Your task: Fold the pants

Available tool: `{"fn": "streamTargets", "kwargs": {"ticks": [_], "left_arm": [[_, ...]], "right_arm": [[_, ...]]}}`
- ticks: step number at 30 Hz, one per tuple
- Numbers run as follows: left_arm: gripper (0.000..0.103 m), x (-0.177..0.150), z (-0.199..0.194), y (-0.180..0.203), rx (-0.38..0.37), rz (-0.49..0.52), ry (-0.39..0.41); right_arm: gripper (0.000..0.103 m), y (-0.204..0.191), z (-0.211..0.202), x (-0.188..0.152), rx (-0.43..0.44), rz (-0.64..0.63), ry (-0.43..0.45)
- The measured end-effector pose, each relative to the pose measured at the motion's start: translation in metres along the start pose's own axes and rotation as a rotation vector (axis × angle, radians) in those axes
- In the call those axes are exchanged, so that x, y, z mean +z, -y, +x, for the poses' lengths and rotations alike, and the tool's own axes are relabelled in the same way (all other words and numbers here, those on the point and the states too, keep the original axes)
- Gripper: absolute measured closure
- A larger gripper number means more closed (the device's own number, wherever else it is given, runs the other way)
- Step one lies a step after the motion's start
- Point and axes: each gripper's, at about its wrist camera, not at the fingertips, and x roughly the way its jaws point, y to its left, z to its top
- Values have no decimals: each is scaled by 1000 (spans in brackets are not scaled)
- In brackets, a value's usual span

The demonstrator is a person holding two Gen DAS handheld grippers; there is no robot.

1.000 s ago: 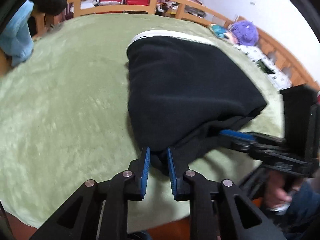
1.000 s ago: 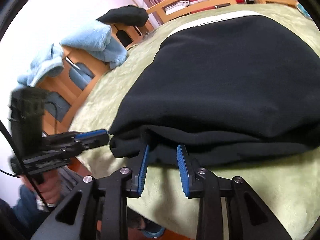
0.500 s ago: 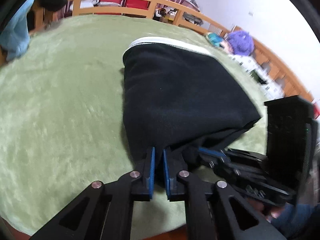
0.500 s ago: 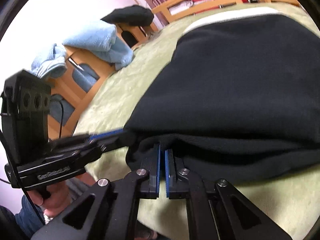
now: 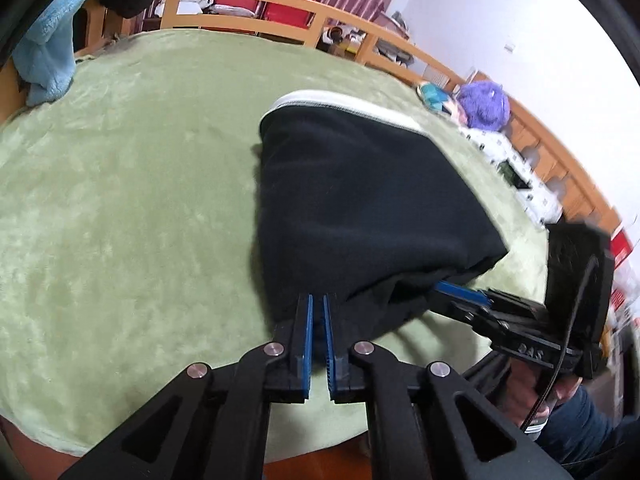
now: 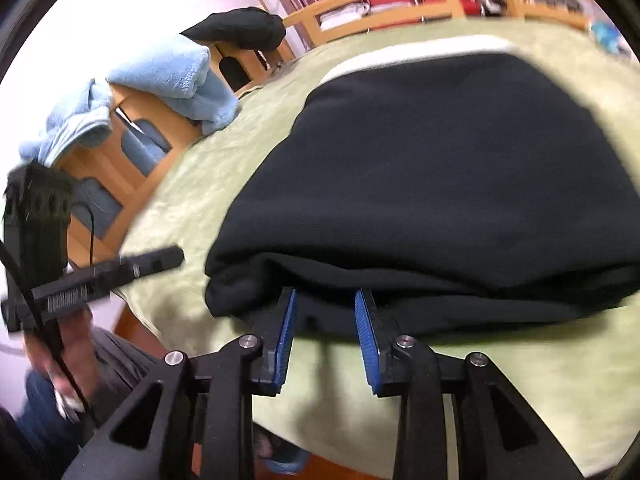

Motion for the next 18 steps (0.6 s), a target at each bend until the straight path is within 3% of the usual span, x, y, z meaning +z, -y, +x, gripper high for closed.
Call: {"fn": "streamTargets", "kwargs": {"ticks": [6,7,9,10,11,16,18], "left_arm": [[97,25,28,28,-32,23,-2],[91,26,34,30,-44,28,-19],[90,21,52,27,-25,13,-82],[90,15,61,26,-13,16,-113],[90,9,65,27,-5,21,-126],[90,-2,65,35,21,30,-146],[90,7,50,36,-47,-12,-105]], "right_arm": [[72,32,-56,27,-191,-40,164],[72,40,-56,32,-224,-41,167],[77,65,-41,35,-291,-23,110],[89,75,-33,34,-307,-9,73],[94,85,-26,29,-315,2,43],[95,87,-27,20,-315,-24,37],[95,86,-40,24,-288,-4,55]]}}
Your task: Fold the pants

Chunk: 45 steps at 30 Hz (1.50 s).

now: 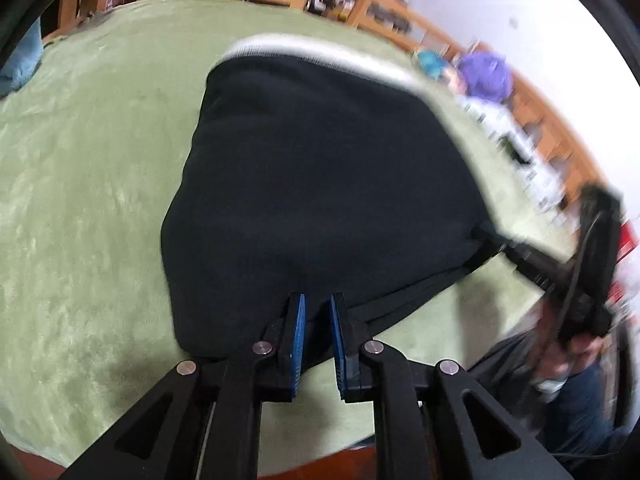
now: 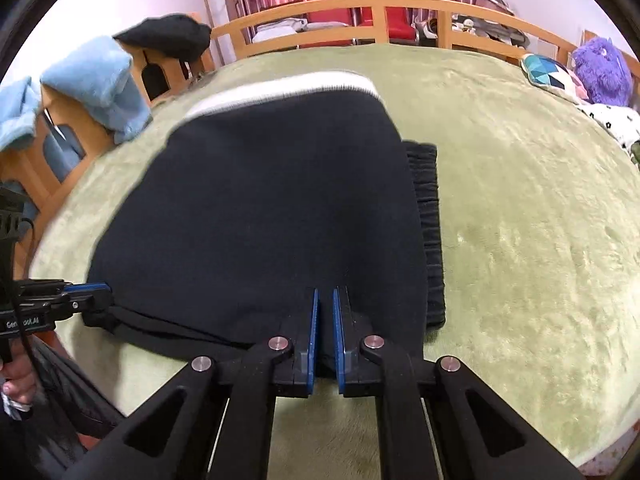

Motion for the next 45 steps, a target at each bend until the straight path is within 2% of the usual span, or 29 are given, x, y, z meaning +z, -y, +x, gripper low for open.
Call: {"fn": "streamTargets", "kwargs": {"ticks": [2,3,4,5,7,9,10,12,13,14,16,17,18,19,20,25,27,28,29,30,31,32,34,36,38,40,42,44,45], "left_arm": [[88,9,-9,2,-29,-15,39],[84,13,-8,6,-22,-7,42],[75,17,-3,9,-3,8,35],[75,19,7,11,20,18,20],[75,16,27,12,35,18,-41],[75,8,35,18,47,64,-76],[75,6,33,22,47,79,-81],[75,14,21,22,15,69,-73],[75,21,13,20,-5,42,-53],[75,30,4,16,-15,17,-24],[71,46,-8,10,23,8,22],[60,56,-11,6,75,0,51],[57,64,-11,0,120,-10,55],[56,72,-8,-9,160,-40,57],[56,78,-5,-14,164,-58,51],[56,78,15,-42,155,-110,11],[55,74,21,-44,107,-136,4],[54,72,21,-49,86,-148,3],[53,70,19,-53,77,-161,7],[53,69,20,-55,70,-169,9],[53,67,19,-57,53,-178,9],[53,67,20,-57,47,-184,10],[53,67,20,-58,35,-194,6],[53,68,15,-58,2,-189,11],[53,65,10,-55,-29,-180,11],[53,63,10,-54,-32,-175,7],[53,62,14,-55,-14,-186,3],[53,60,21,-56,2,-199,-9],[53,60,23,-54,14,-193,-16]], "right_arm": [[95,1,-11,0,-8,16,64],[94,3,-10,-1,-26,20,62],[94,5,-4,-3,-30,22,27],[94,6,5,-7,-26,19,-17],[95,3,3,-9,-31,-12,-5],[95,1,-9,-1,-17,-32,3],[92,3,-17,4,-15,-28,29],[70,7,-29,23,-32,-35,83],[55,10,-29,34,-42,-44,96],[52,12,-28,46,-64,-55,116],[52,21,-20,69,-86,-52,127],[52,27,-10,84,-77,-25,121],[52,33,0,97,-57,0,116],[52,39,12,108,-33,22,107],[52,45,25,116,-19,32,92],[52,57,84,145,49,61,18],[52,61,107,152,105,101,-37],[59,63,118,155,152,126,-82],[66,64,122,156,179,139,-91],[71,63,121,155,185,140,-77],[82,63,117,155,186,130,-55],[86,62,111,154,199,129,-40],[89,63,95,155,221,182,-29],[89,66,67,156,284,260,-3],[89,60,40,152,262,258,26],[89,52,29,146,180,215,46],[89,57,47,137,117,208,0],[82,72,84,125,44,229,-70],[80,75,91,121,35,230,-58]]}}
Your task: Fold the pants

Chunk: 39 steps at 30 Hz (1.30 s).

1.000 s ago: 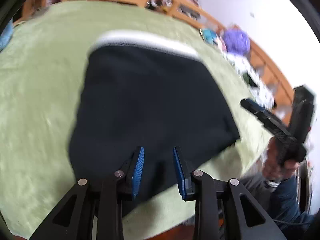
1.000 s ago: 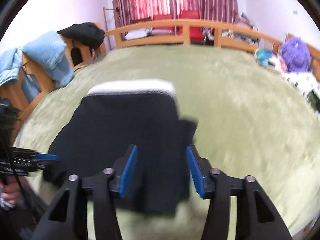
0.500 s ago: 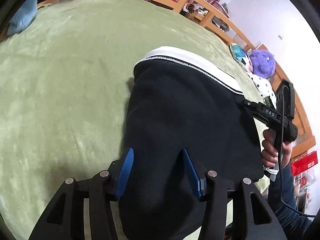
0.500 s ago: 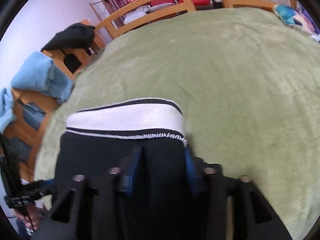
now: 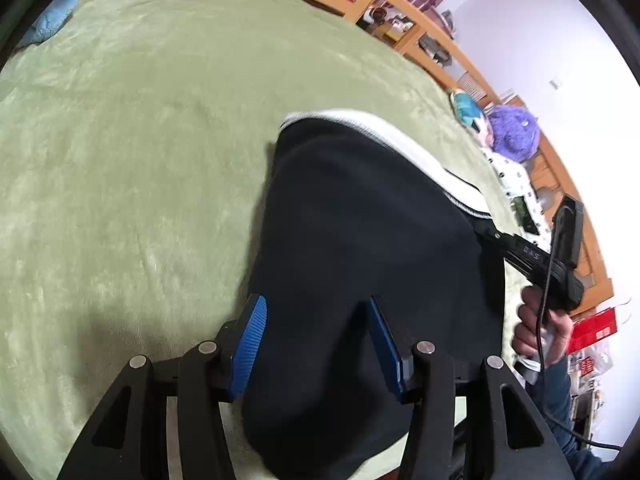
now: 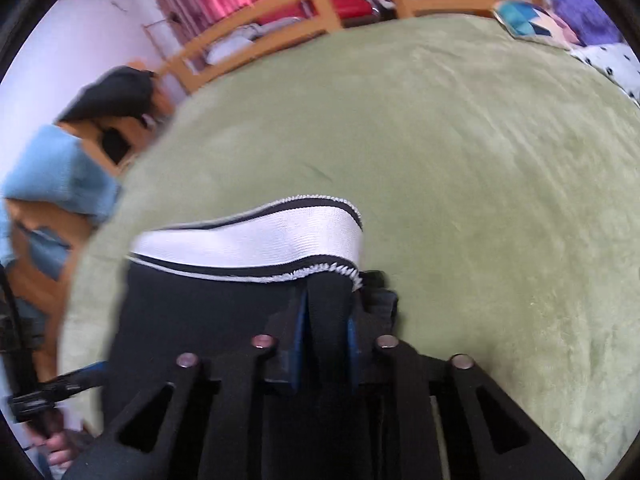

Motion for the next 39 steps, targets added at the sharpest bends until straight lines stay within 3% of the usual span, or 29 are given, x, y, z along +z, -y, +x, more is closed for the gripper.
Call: {"fn": "streamTargets", "kwargs": {"ticks": [3,6,8,10,11,13,14,18,21,25,28,31,35,39], "left_arm": [[53,-3,-9,9,30,34,17],[50,-2,-23,17,9,32,82],[47,1,-19,23,-4,44,90],[47,2,-4,30,48,74,75],[47,-2,10,33,110,100,61],[44,-11,33,37,215,149,27],[44,-13,32,38,221,169,38],[48,1,4,49,193,193,72],[48,25,-10,64,167,235,139],[48,54,10,79,147,227,137],[48,70,36,91,134,239,110],[48,81,61,98,173,274,93],[44,92,85,85,197,248,69],[44,90,82,87,220,243,77]], "right_arm": [[74,-7,-18,-3,-22,-53,51],[72,-22,-59,-11,-120,-97,154],[72,-31,-75,-24,-81,-114,175],[72,-45,-71,-42,-73,-162,141],[72,-48,-65,-52,-88,-186,114],[72,-49,-37,-72,-152,-225,30],[72,-48,-29,-79,-175,-236,20],[74,-44,-46,-71,-146,-189,26],[68,-44,-71,-63,-92,-155,110],[66,-46,-64,-73,-76,-162,93],[66,-44,-38,-87,-131,-204,44],[65,-48,-33,-93,-181,-257,75],[64,-45,-32,-92,-178,-274,71],[64,-42,-33,-90,-166,-254,66]]}}
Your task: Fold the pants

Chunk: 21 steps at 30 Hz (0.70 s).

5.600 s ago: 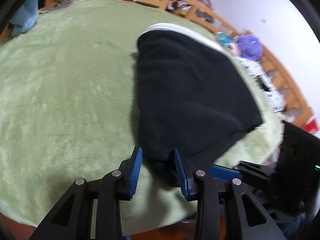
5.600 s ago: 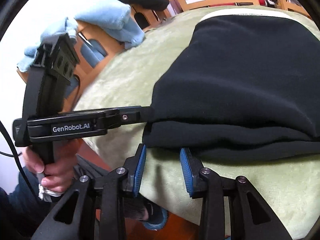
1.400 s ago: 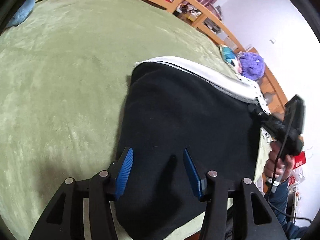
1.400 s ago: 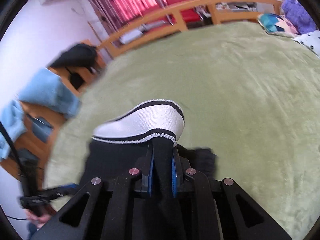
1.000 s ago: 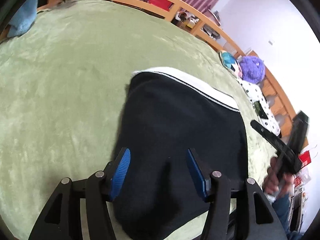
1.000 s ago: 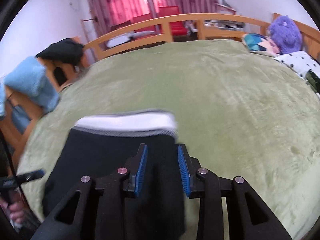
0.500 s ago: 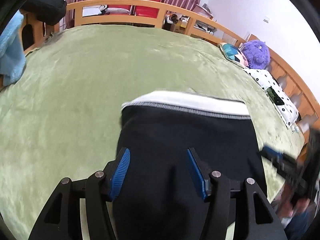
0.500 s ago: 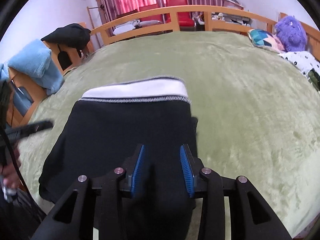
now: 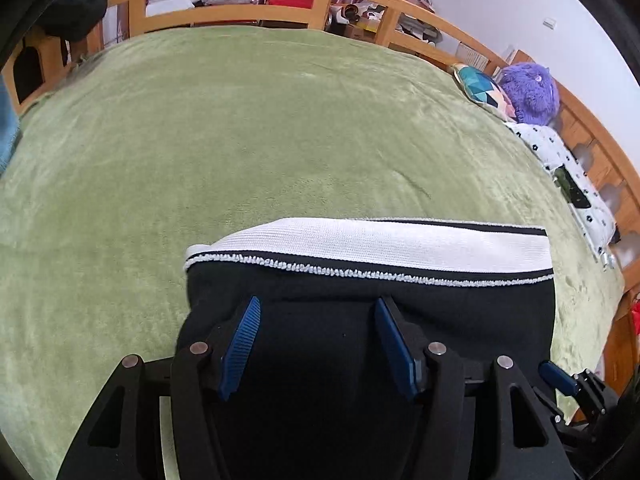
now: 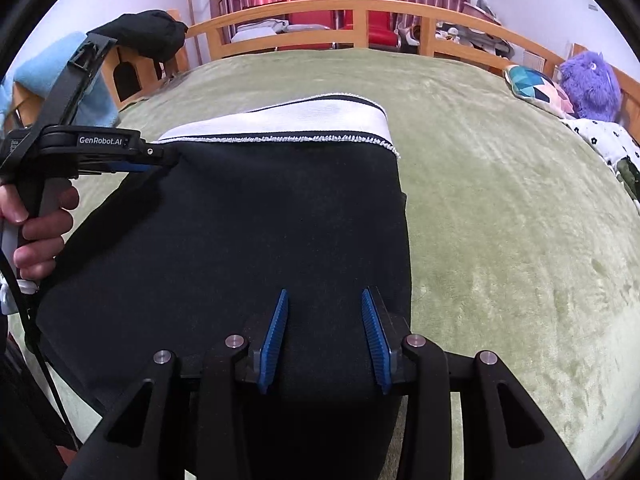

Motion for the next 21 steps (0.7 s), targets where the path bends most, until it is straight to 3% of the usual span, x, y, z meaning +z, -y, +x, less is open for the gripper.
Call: {"fn": "streamTargets", "kwargs": {"ticks": [4,11,15,18,21], "left_arm": [[47,-8,-24,-8,17,-33,-15],[46,-57,-98,-8,19,-48,30],[42,-92,-144,-3,15,-90,69],[41,-113,-173,9,22,-67,94],[33,-130,-204,22,44,-55,137]], "right_arm": [[64,-1,-8,2,-17,42,-21],[63,-10,-52,2,-78,72,-31],[54,-18,-92,2,-100,80,-20],[48,-26,-124,1,-116,85,-1],[33,-34,-158,-3,-128,95,39]]}}
